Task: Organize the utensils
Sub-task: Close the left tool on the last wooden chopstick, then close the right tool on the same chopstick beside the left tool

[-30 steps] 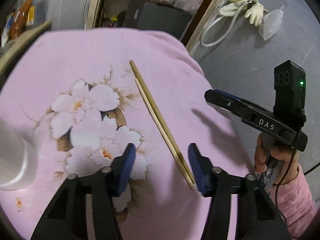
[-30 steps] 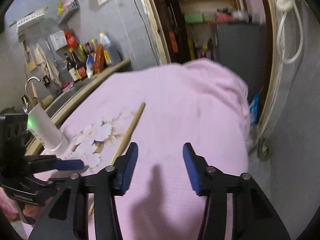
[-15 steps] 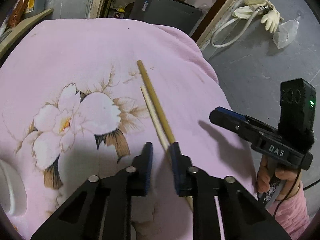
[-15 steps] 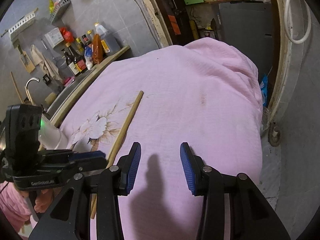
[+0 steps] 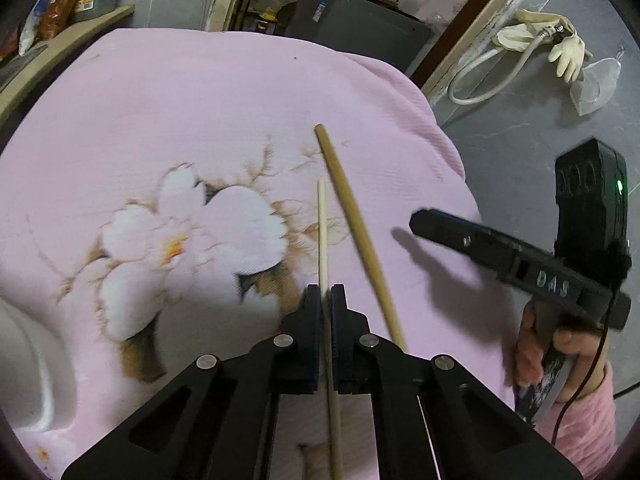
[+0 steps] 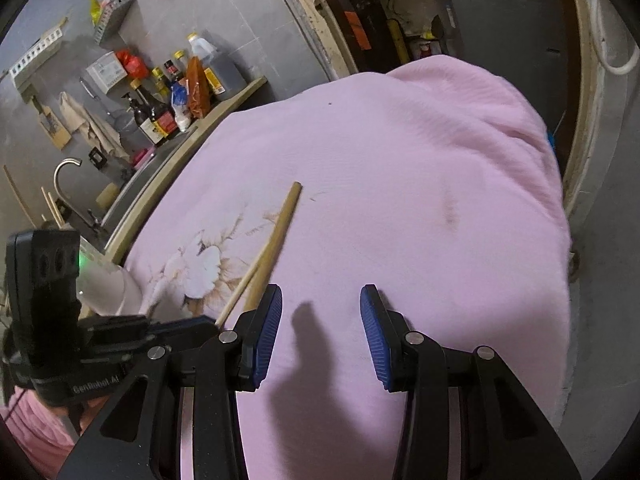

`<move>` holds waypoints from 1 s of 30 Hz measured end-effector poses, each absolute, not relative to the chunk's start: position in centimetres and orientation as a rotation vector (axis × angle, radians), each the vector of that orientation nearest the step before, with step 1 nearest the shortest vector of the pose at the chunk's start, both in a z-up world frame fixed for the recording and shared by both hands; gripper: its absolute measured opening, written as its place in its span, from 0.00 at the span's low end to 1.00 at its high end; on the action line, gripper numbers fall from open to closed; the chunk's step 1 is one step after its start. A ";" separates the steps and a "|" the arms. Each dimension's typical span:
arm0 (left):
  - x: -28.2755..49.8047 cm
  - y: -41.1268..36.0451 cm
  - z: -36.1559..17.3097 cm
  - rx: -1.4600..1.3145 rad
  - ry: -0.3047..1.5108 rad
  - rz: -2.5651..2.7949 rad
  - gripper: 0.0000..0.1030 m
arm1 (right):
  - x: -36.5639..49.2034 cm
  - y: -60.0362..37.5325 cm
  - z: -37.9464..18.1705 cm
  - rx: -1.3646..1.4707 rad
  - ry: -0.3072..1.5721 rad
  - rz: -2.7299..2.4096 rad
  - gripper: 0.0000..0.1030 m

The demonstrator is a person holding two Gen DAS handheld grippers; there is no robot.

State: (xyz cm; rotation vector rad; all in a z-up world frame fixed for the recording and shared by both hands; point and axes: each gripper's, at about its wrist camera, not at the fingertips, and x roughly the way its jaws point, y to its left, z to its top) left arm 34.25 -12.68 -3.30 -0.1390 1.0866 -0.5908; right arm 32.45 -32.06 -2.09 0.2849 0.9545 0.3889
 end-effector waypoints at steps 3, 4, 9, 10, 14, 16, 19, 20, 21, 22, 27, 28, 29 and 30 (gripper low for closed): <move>33.5 -11.7 -3.1 -0.133 1.087 -0.578 0.03 | 32.9 -31.2 -2.2 0.296 0.963 0.414 0.38; 33.2 -11.3 -3.0 -0.134 1.086 -0.575 0.03 | 33.0 -30.8 -2.2 0.298 0.968 0.421 0.37; 31.1 -9.8 -2.4 -0.114 1.057 -0.543 0.03 | 33.1 -28.4 -2.3 0.252 0.996 0.454 0.33; 30.8 -9.5 -2.3 -0.109 1.052 -0.535 0.03 | 33.1 -28.0 -2.3 0.240 1.001 0.455 0.33; 29.6 -8.4 -2.2 -0.111 1.044 -0.512 0.03 | 32.7 -26.4 -2.5 0.146 1.028 0.437 0.26; 29.2 -7.9 -2.2 -0.119 1.051 -0.506 0.03 | 32.6 -25.8 -2.4 0.104 1.044 0.420 0.25; 28.7 -7.5 -2.1 -0.115 1.071 -0.518 0.03 | 32.7 -25.7 -2.4 0.126 1.074 0.393 0.26; 28.6 -7.5 -2.1 -0.107 1.078 -0.522 0.03 | 32.8 -25.6 -2.4 0.127 1.085 0.383 0.25; 28.7 -7.7 -2.0 -0.085 1.092 -0.524 0.04 | 32.8 -25.4 -2.4 0.107 1.093 0.373 0.20; 28.7 -7.8 -2.0 -0.073 1.102 -0.523 0.04 | 32.8 -25.2 -2.3 0.084 1.097 0.356 0.16; 29.2 -7.8 -1.9 -0.088 1.149 -0.512 0.03 | 32.2 -24.6 -2.1 0.151 1.100 0.277 0.06; 29.1 -7.5 -1.9 -0.121 1.153 -0.521 0.03 | 31.7 -24.6 -2.1 0.174 1.086 0.280 0.06; 29.1 -7.2 -1.9 -0.150 1.154 -0.530 0.02 | 31.3 -24.7 -2.2 0.198 1.077 0.287 0.05; 29.0 -6.8 -2.0 -0.175 1.149 -0.536 0.02 | 31.0 -25.0 -2.2 0.225 1.066 0.294 0.05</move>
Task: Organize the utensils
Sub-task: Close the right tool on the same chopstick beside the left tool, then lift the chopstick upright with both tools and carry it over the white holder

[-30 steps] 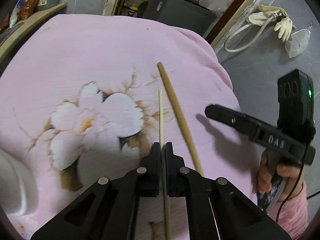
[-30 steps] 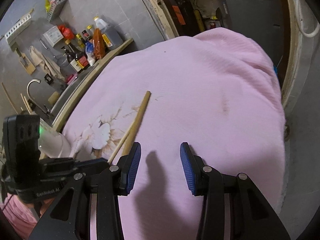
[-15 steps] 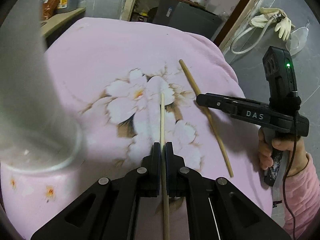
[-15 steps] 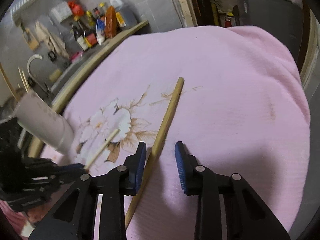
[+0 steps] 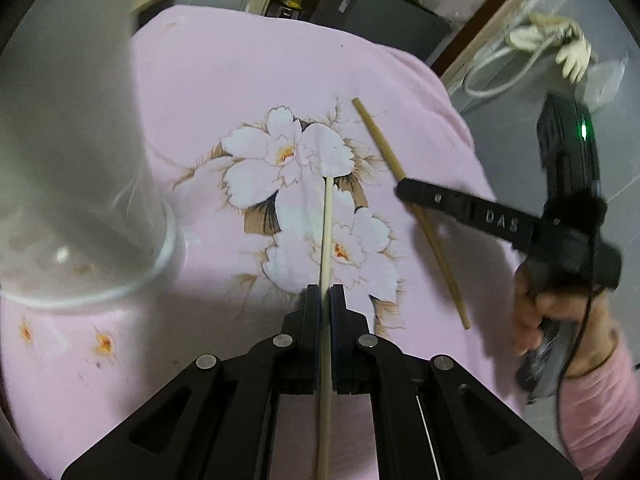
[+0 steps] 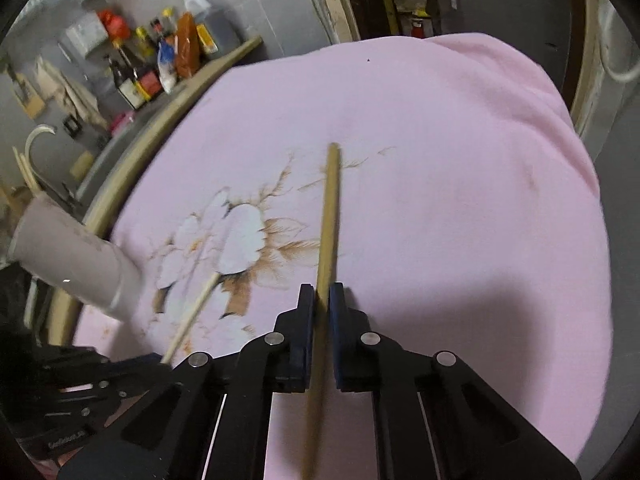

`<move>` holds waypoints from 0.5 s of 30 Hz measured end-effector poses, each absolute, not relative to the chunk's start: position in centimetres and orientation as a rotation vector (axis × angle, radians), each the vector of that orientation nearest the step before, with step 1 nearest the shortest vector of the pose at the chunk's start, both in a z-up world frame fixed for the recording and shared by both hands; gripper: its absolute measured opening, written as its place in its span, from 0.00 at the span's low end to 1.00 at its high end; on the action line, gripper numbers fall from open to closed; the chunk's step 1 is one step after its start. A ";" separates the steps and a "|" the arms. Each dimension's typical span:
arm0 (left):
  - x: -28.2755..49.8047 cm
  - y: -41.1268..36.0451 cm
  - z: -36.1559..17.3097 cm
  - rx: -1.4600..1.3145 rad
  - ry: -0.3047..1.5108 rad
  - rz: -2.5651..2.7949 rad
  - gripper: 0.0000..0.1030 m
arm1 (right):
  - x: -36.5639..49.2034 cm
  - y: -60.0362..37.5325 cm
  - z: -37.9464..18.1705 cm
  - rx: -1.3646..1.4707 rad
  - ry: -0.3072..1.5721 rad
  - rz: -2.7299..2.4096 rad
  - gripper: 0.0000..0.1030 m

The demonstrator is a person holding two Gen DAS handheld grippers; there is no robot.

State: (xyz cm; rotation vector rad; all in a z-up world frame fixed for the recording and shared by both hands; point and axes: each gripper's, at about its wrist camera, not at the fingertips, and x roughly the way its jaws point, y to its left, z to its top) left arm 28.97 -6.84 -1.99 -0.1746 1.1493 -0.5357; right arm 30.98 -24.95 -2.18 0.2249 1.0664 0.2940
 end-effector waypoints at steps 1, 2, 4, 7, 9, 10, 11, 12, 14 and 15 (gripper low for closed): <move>28.8 -6.5 -2.0 -0.196 1.142 -0.538 0.02 | 30.6 -25.2 -2.1 0.251 1.056 0.300 0.05; 28.7 -6.4 -2.0 -0.204 1.136 -0.542 0.02 | 30.0 -25.5 -2.0 0.285 1.036 0.310 0.05; 28.1 -6.1 -1.7 -0.203 1.107 -0.545 0.02 | 28.9 -25.9 -1.7 0.308 0.991 0.318 0.05; 26.9 -6.1 -1.1 -0.185 1.054 -0.556 0.02 | 27.2 -25.5 -0.9 0.302 0.915 0.327 0.05; 25.9 -6.0 -0.6 -0.174 1.008 -0.564 0.02 | 25.3 -25.3 0.0 0.291 0.828 0.331 0.05; 25.5 -5.9 -0.3 -0.168 0.982 -0.567 0.02 | 24.1 -25.1 0.6 0.286 0.762 0.334 0.05; 25.0 -5.9 0.0 -0.158 0.951 -0.568 0.02 | 23.4 -24.9 0.9 0.279 0.722 0.337 0.05; 24.4 -5.9 0.4 -0.147 0.908 -0.566 0.02 | 22.3 -24.7 1.3 0.264 0.667 0.328 0.05; 23.2 -5.8 1.4 -0.133 0.813 -0.563 0.02 | 20.1 -24.5 2.0 0.245 0.551 0.312 0.05; 22.9 -5.8 1.7 -0.132 0.777 -0.565 0.02 | 19.5 -24.2 2.3 0.244 0.512 0.305 0.05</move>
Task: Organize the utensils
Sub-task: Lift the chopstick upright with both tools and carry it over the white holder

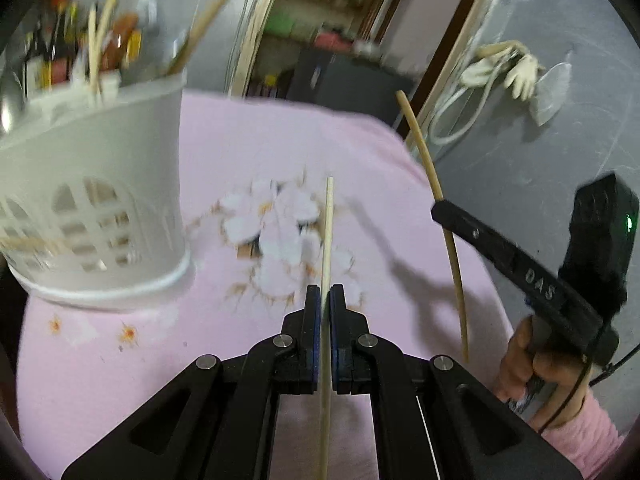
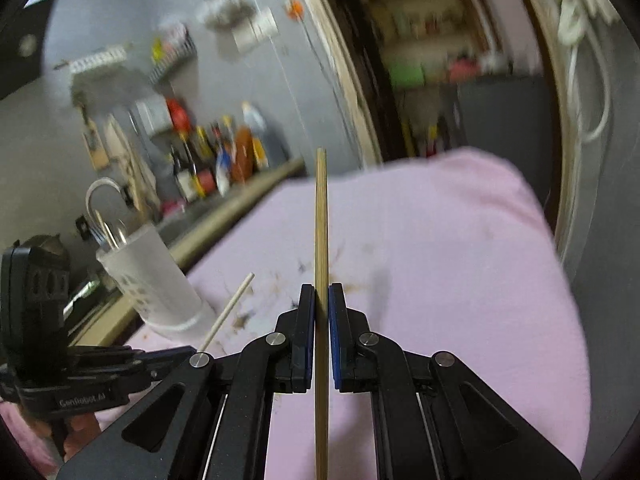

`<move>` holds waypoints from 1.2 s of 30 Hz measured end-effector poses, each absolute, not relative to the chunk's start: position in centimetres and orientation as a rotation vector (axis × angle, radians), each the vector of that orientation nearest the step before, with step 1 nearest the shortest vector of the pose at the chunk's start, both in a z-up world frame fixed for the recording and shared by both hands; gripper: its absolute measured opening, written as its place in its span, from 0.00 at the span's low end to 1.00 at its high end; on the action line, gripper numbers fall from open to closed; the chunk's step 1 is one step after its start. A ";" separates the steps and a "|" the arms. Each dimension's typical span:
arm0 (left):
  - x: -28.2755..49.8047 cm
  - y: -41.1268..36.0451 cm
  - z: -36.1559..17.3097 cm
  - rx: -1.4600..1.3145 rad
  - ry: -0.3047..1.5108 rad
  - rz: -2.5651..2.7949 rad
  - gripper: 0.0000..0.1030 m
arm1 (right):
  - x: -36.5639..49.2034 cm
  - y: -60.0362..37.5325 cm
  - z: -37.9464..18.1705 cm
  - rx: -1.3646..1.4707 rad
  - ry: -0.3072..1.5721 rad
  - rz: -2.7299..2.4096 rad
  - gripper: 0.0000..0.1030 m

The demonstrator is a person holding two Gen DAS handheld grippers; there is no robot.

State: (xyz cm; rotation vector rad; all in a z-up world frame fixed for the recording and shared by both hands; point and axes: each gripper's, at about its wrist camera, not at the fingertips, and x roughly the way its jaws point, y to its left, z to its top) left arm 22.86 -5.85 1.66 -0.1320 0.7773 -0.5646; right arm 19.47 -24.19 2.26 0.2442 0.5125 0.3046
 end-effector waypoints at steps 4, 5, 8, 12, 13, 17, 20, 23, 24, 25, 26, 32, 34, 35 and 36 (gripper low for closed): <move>21.2 -5.5 3.1 -0.137 0.618 -0.543 0.02 | 17.2 -23.9 3.7 0.233 0.358 0.271 0.05; 21.0 -5.7 3.4 -0.140 0.581 -0.538 0.02 | 16.8 -23.8 4.0 0.221 0.331 0.265 0.05; 19.4 -5.1 5.0 -0.151 0.436 -0.526 0.02 | 15.7 -23.5 5.1 0.179 0.229 0.243 0.05; 18.1 -4.4 6.7 -0.156 0.294 -0.508 0.02 | 14.2 -22.8 6.7 0.147 0.091 0.222 0.05; 17.7 -4.2 7.1 -0.156 0.273 -0.502 0.02 | 13.8 -22.5 7.2 0.138 0.051 0.215 0.05; 16.8 -3.7 8.9 -0.145 0.162 -0.456 0.02 | 12.5 -21.6 9.2 0.099 -0.073 0.184 0.05; 16.4 -2.2 10.3 -0.147 0.110 -0.435 0.02 | 11.9 -20.6 10.6 0.074 -0.146 0.161 0.05; 16.2 -0.6 11.9 -0.151 0.059 -0.409 0.02 | 11.9 -19.8 11.7 0.068 -0.186 0.157 0.05; 16.3 -0.2 12.2 -0.150 0.050 -0.403 0.02 | 12.0 -19.5 12.0 0.069 -0.197 0.164 0.05; 16.3 0.2 12.6 -0.148 0.040 -0.392 0.02 | 12.3 -19.0 12.4 0.074 -0.207 0.176 0.05; 16.4 0.8 13.0 -0.146 0.029 -0.376 0.02 | 12.4 -18.8 12.6 0.081 -0.215 0.187 0.05; 18.2 4.6 13.8 -0.158 0.022 -0.298 0.02 | 14.2 -15.6 13.8 0.128 -0.250 0.275 0.05; 19.0 6.1 13.8 -0.170 0.027 -0.274 0.02 | 15.2 -14.3 13.9 0.147 -0.255 0.315 0.05; 19.5 7.0 13.8 -0.181 0.030 -0.263 0.02 | 15.5 -13.8 14.0 0.152 -0.255 0.330 0.05; 20.0 7.9 13.7 -0.200 0.031 -0.251 0.02 | 16.0 -13.1 14.0 0.159 -0.257 0.349 0.05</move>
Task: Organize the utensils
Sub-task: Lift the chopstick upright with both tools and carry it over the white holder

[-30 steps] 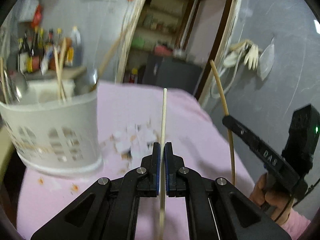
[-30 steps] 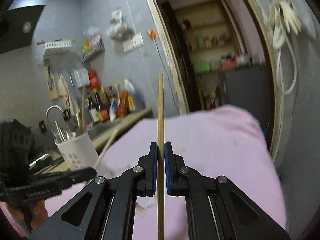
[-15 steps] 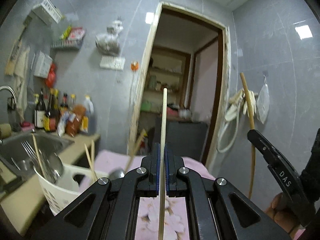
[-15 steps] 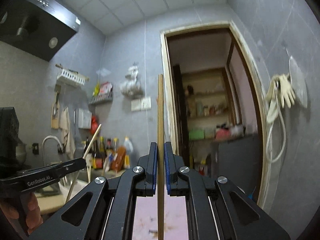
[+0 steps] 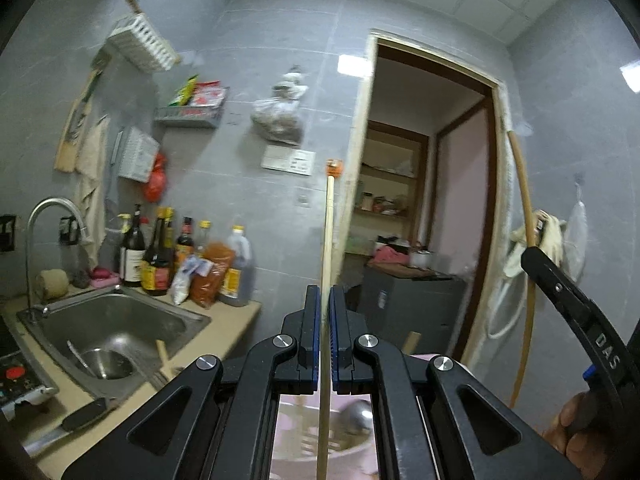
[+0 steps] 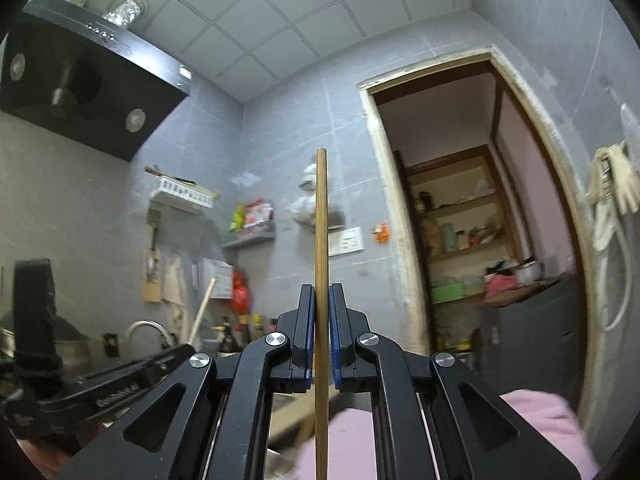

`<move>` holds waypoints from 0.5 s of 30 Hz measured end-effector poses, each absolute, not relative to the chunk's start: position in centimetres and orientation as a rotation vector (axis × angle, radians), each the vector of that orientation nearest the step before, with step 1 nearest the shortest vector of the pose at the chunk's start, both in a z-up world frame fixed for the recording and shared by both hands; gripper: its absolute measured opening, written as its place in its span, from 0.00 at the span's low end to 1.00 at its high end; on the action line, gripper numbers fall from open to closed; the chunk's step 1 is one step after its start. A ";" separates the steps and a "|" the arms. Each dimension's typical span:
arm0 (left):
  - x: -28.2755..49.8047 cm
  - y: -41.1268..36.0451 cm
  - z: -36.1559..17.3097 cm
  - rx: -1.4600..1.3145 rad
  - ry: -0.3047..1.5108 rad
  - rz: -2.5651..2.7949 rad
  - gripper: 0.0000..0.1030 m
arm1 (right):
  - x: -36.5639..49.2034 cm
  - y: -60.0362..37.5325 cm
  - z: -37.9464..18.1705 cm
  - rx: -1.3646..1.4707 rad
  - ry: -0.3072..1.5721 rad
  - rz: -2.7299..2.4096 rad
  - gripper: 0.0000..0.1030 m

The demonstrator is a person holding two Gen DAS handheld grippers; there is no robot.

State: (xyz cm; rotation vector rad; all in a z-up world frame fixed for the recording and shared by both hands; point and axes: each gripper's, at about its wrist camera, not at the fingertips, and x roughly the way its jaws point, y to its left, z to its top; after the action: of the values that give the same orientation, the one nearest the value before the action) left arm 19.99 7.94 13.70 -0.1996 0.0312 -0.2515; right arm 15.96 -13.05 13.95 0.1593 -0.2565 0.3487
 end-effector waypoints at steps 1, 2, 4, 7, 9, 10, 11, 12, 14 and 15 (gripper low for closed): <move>20.3 8.6 13.7 -0.212 0.032 -0.245 0.02 | 16.2 -12.5 13.9 0.164 -0.259 0.362 0.05; 20.6 9.3 13.6 -0.226 0.034 -0.241 0.02 | 16.7 -11.8 13.8 0.173 -0.260 0.382 0.05; 21.5 11.0 13.3 -0.266 0.039 -0.227 0.02 | 17.6 -10.5 13.6 0.184 -0.257 0.417 0.05; 22.5 13.3 12.7 -0.342 0.049 -0.224 0.02 | 18.6 -9.1 13.2 0.210 -0.265 0.485 0.05; 23.2 14.5 12.4 -0.383 0.047 -0.221 0.02 | 19.2 -8.6 13.1 0.210 -0.274 0.505 0.05; 23.4 14.8 12.2 -0.392 0.045 -0.213 0.02 | 19.5 -8.4 13.0 0.215 -0.273 0.518 0.05; 23.6 15.1 12.1 -0.398 0.044 -0.205 0.02 | 19.9 -8.2 12.8 0.223 -0.266 0.530 0.05; 23.9 15.3 11.9 -0.402 0.040 -0.197 0.02 | 20.3 -8.0 12.7 0.229 -0.257 0.534 0.05; 24.3 15.6 11.6 -0.405 0.035 -0.184 0.02 | 21.0 -7.9 12.4 0.235 -0.242 0.540 0.05; 24.5 15.7 11.3 -0.407 0.027 -0.177 0.02 | 21.4 -7.8 12.1 0.234 -0.234 0.537 0.05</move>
State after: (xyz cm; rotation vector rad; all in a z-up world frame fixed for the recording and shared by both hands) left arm 24.47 15.70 11.31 -0.4072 0.0268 -0.1765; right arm 21.37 -7.76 12.11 0.2339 -0.2345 0.5367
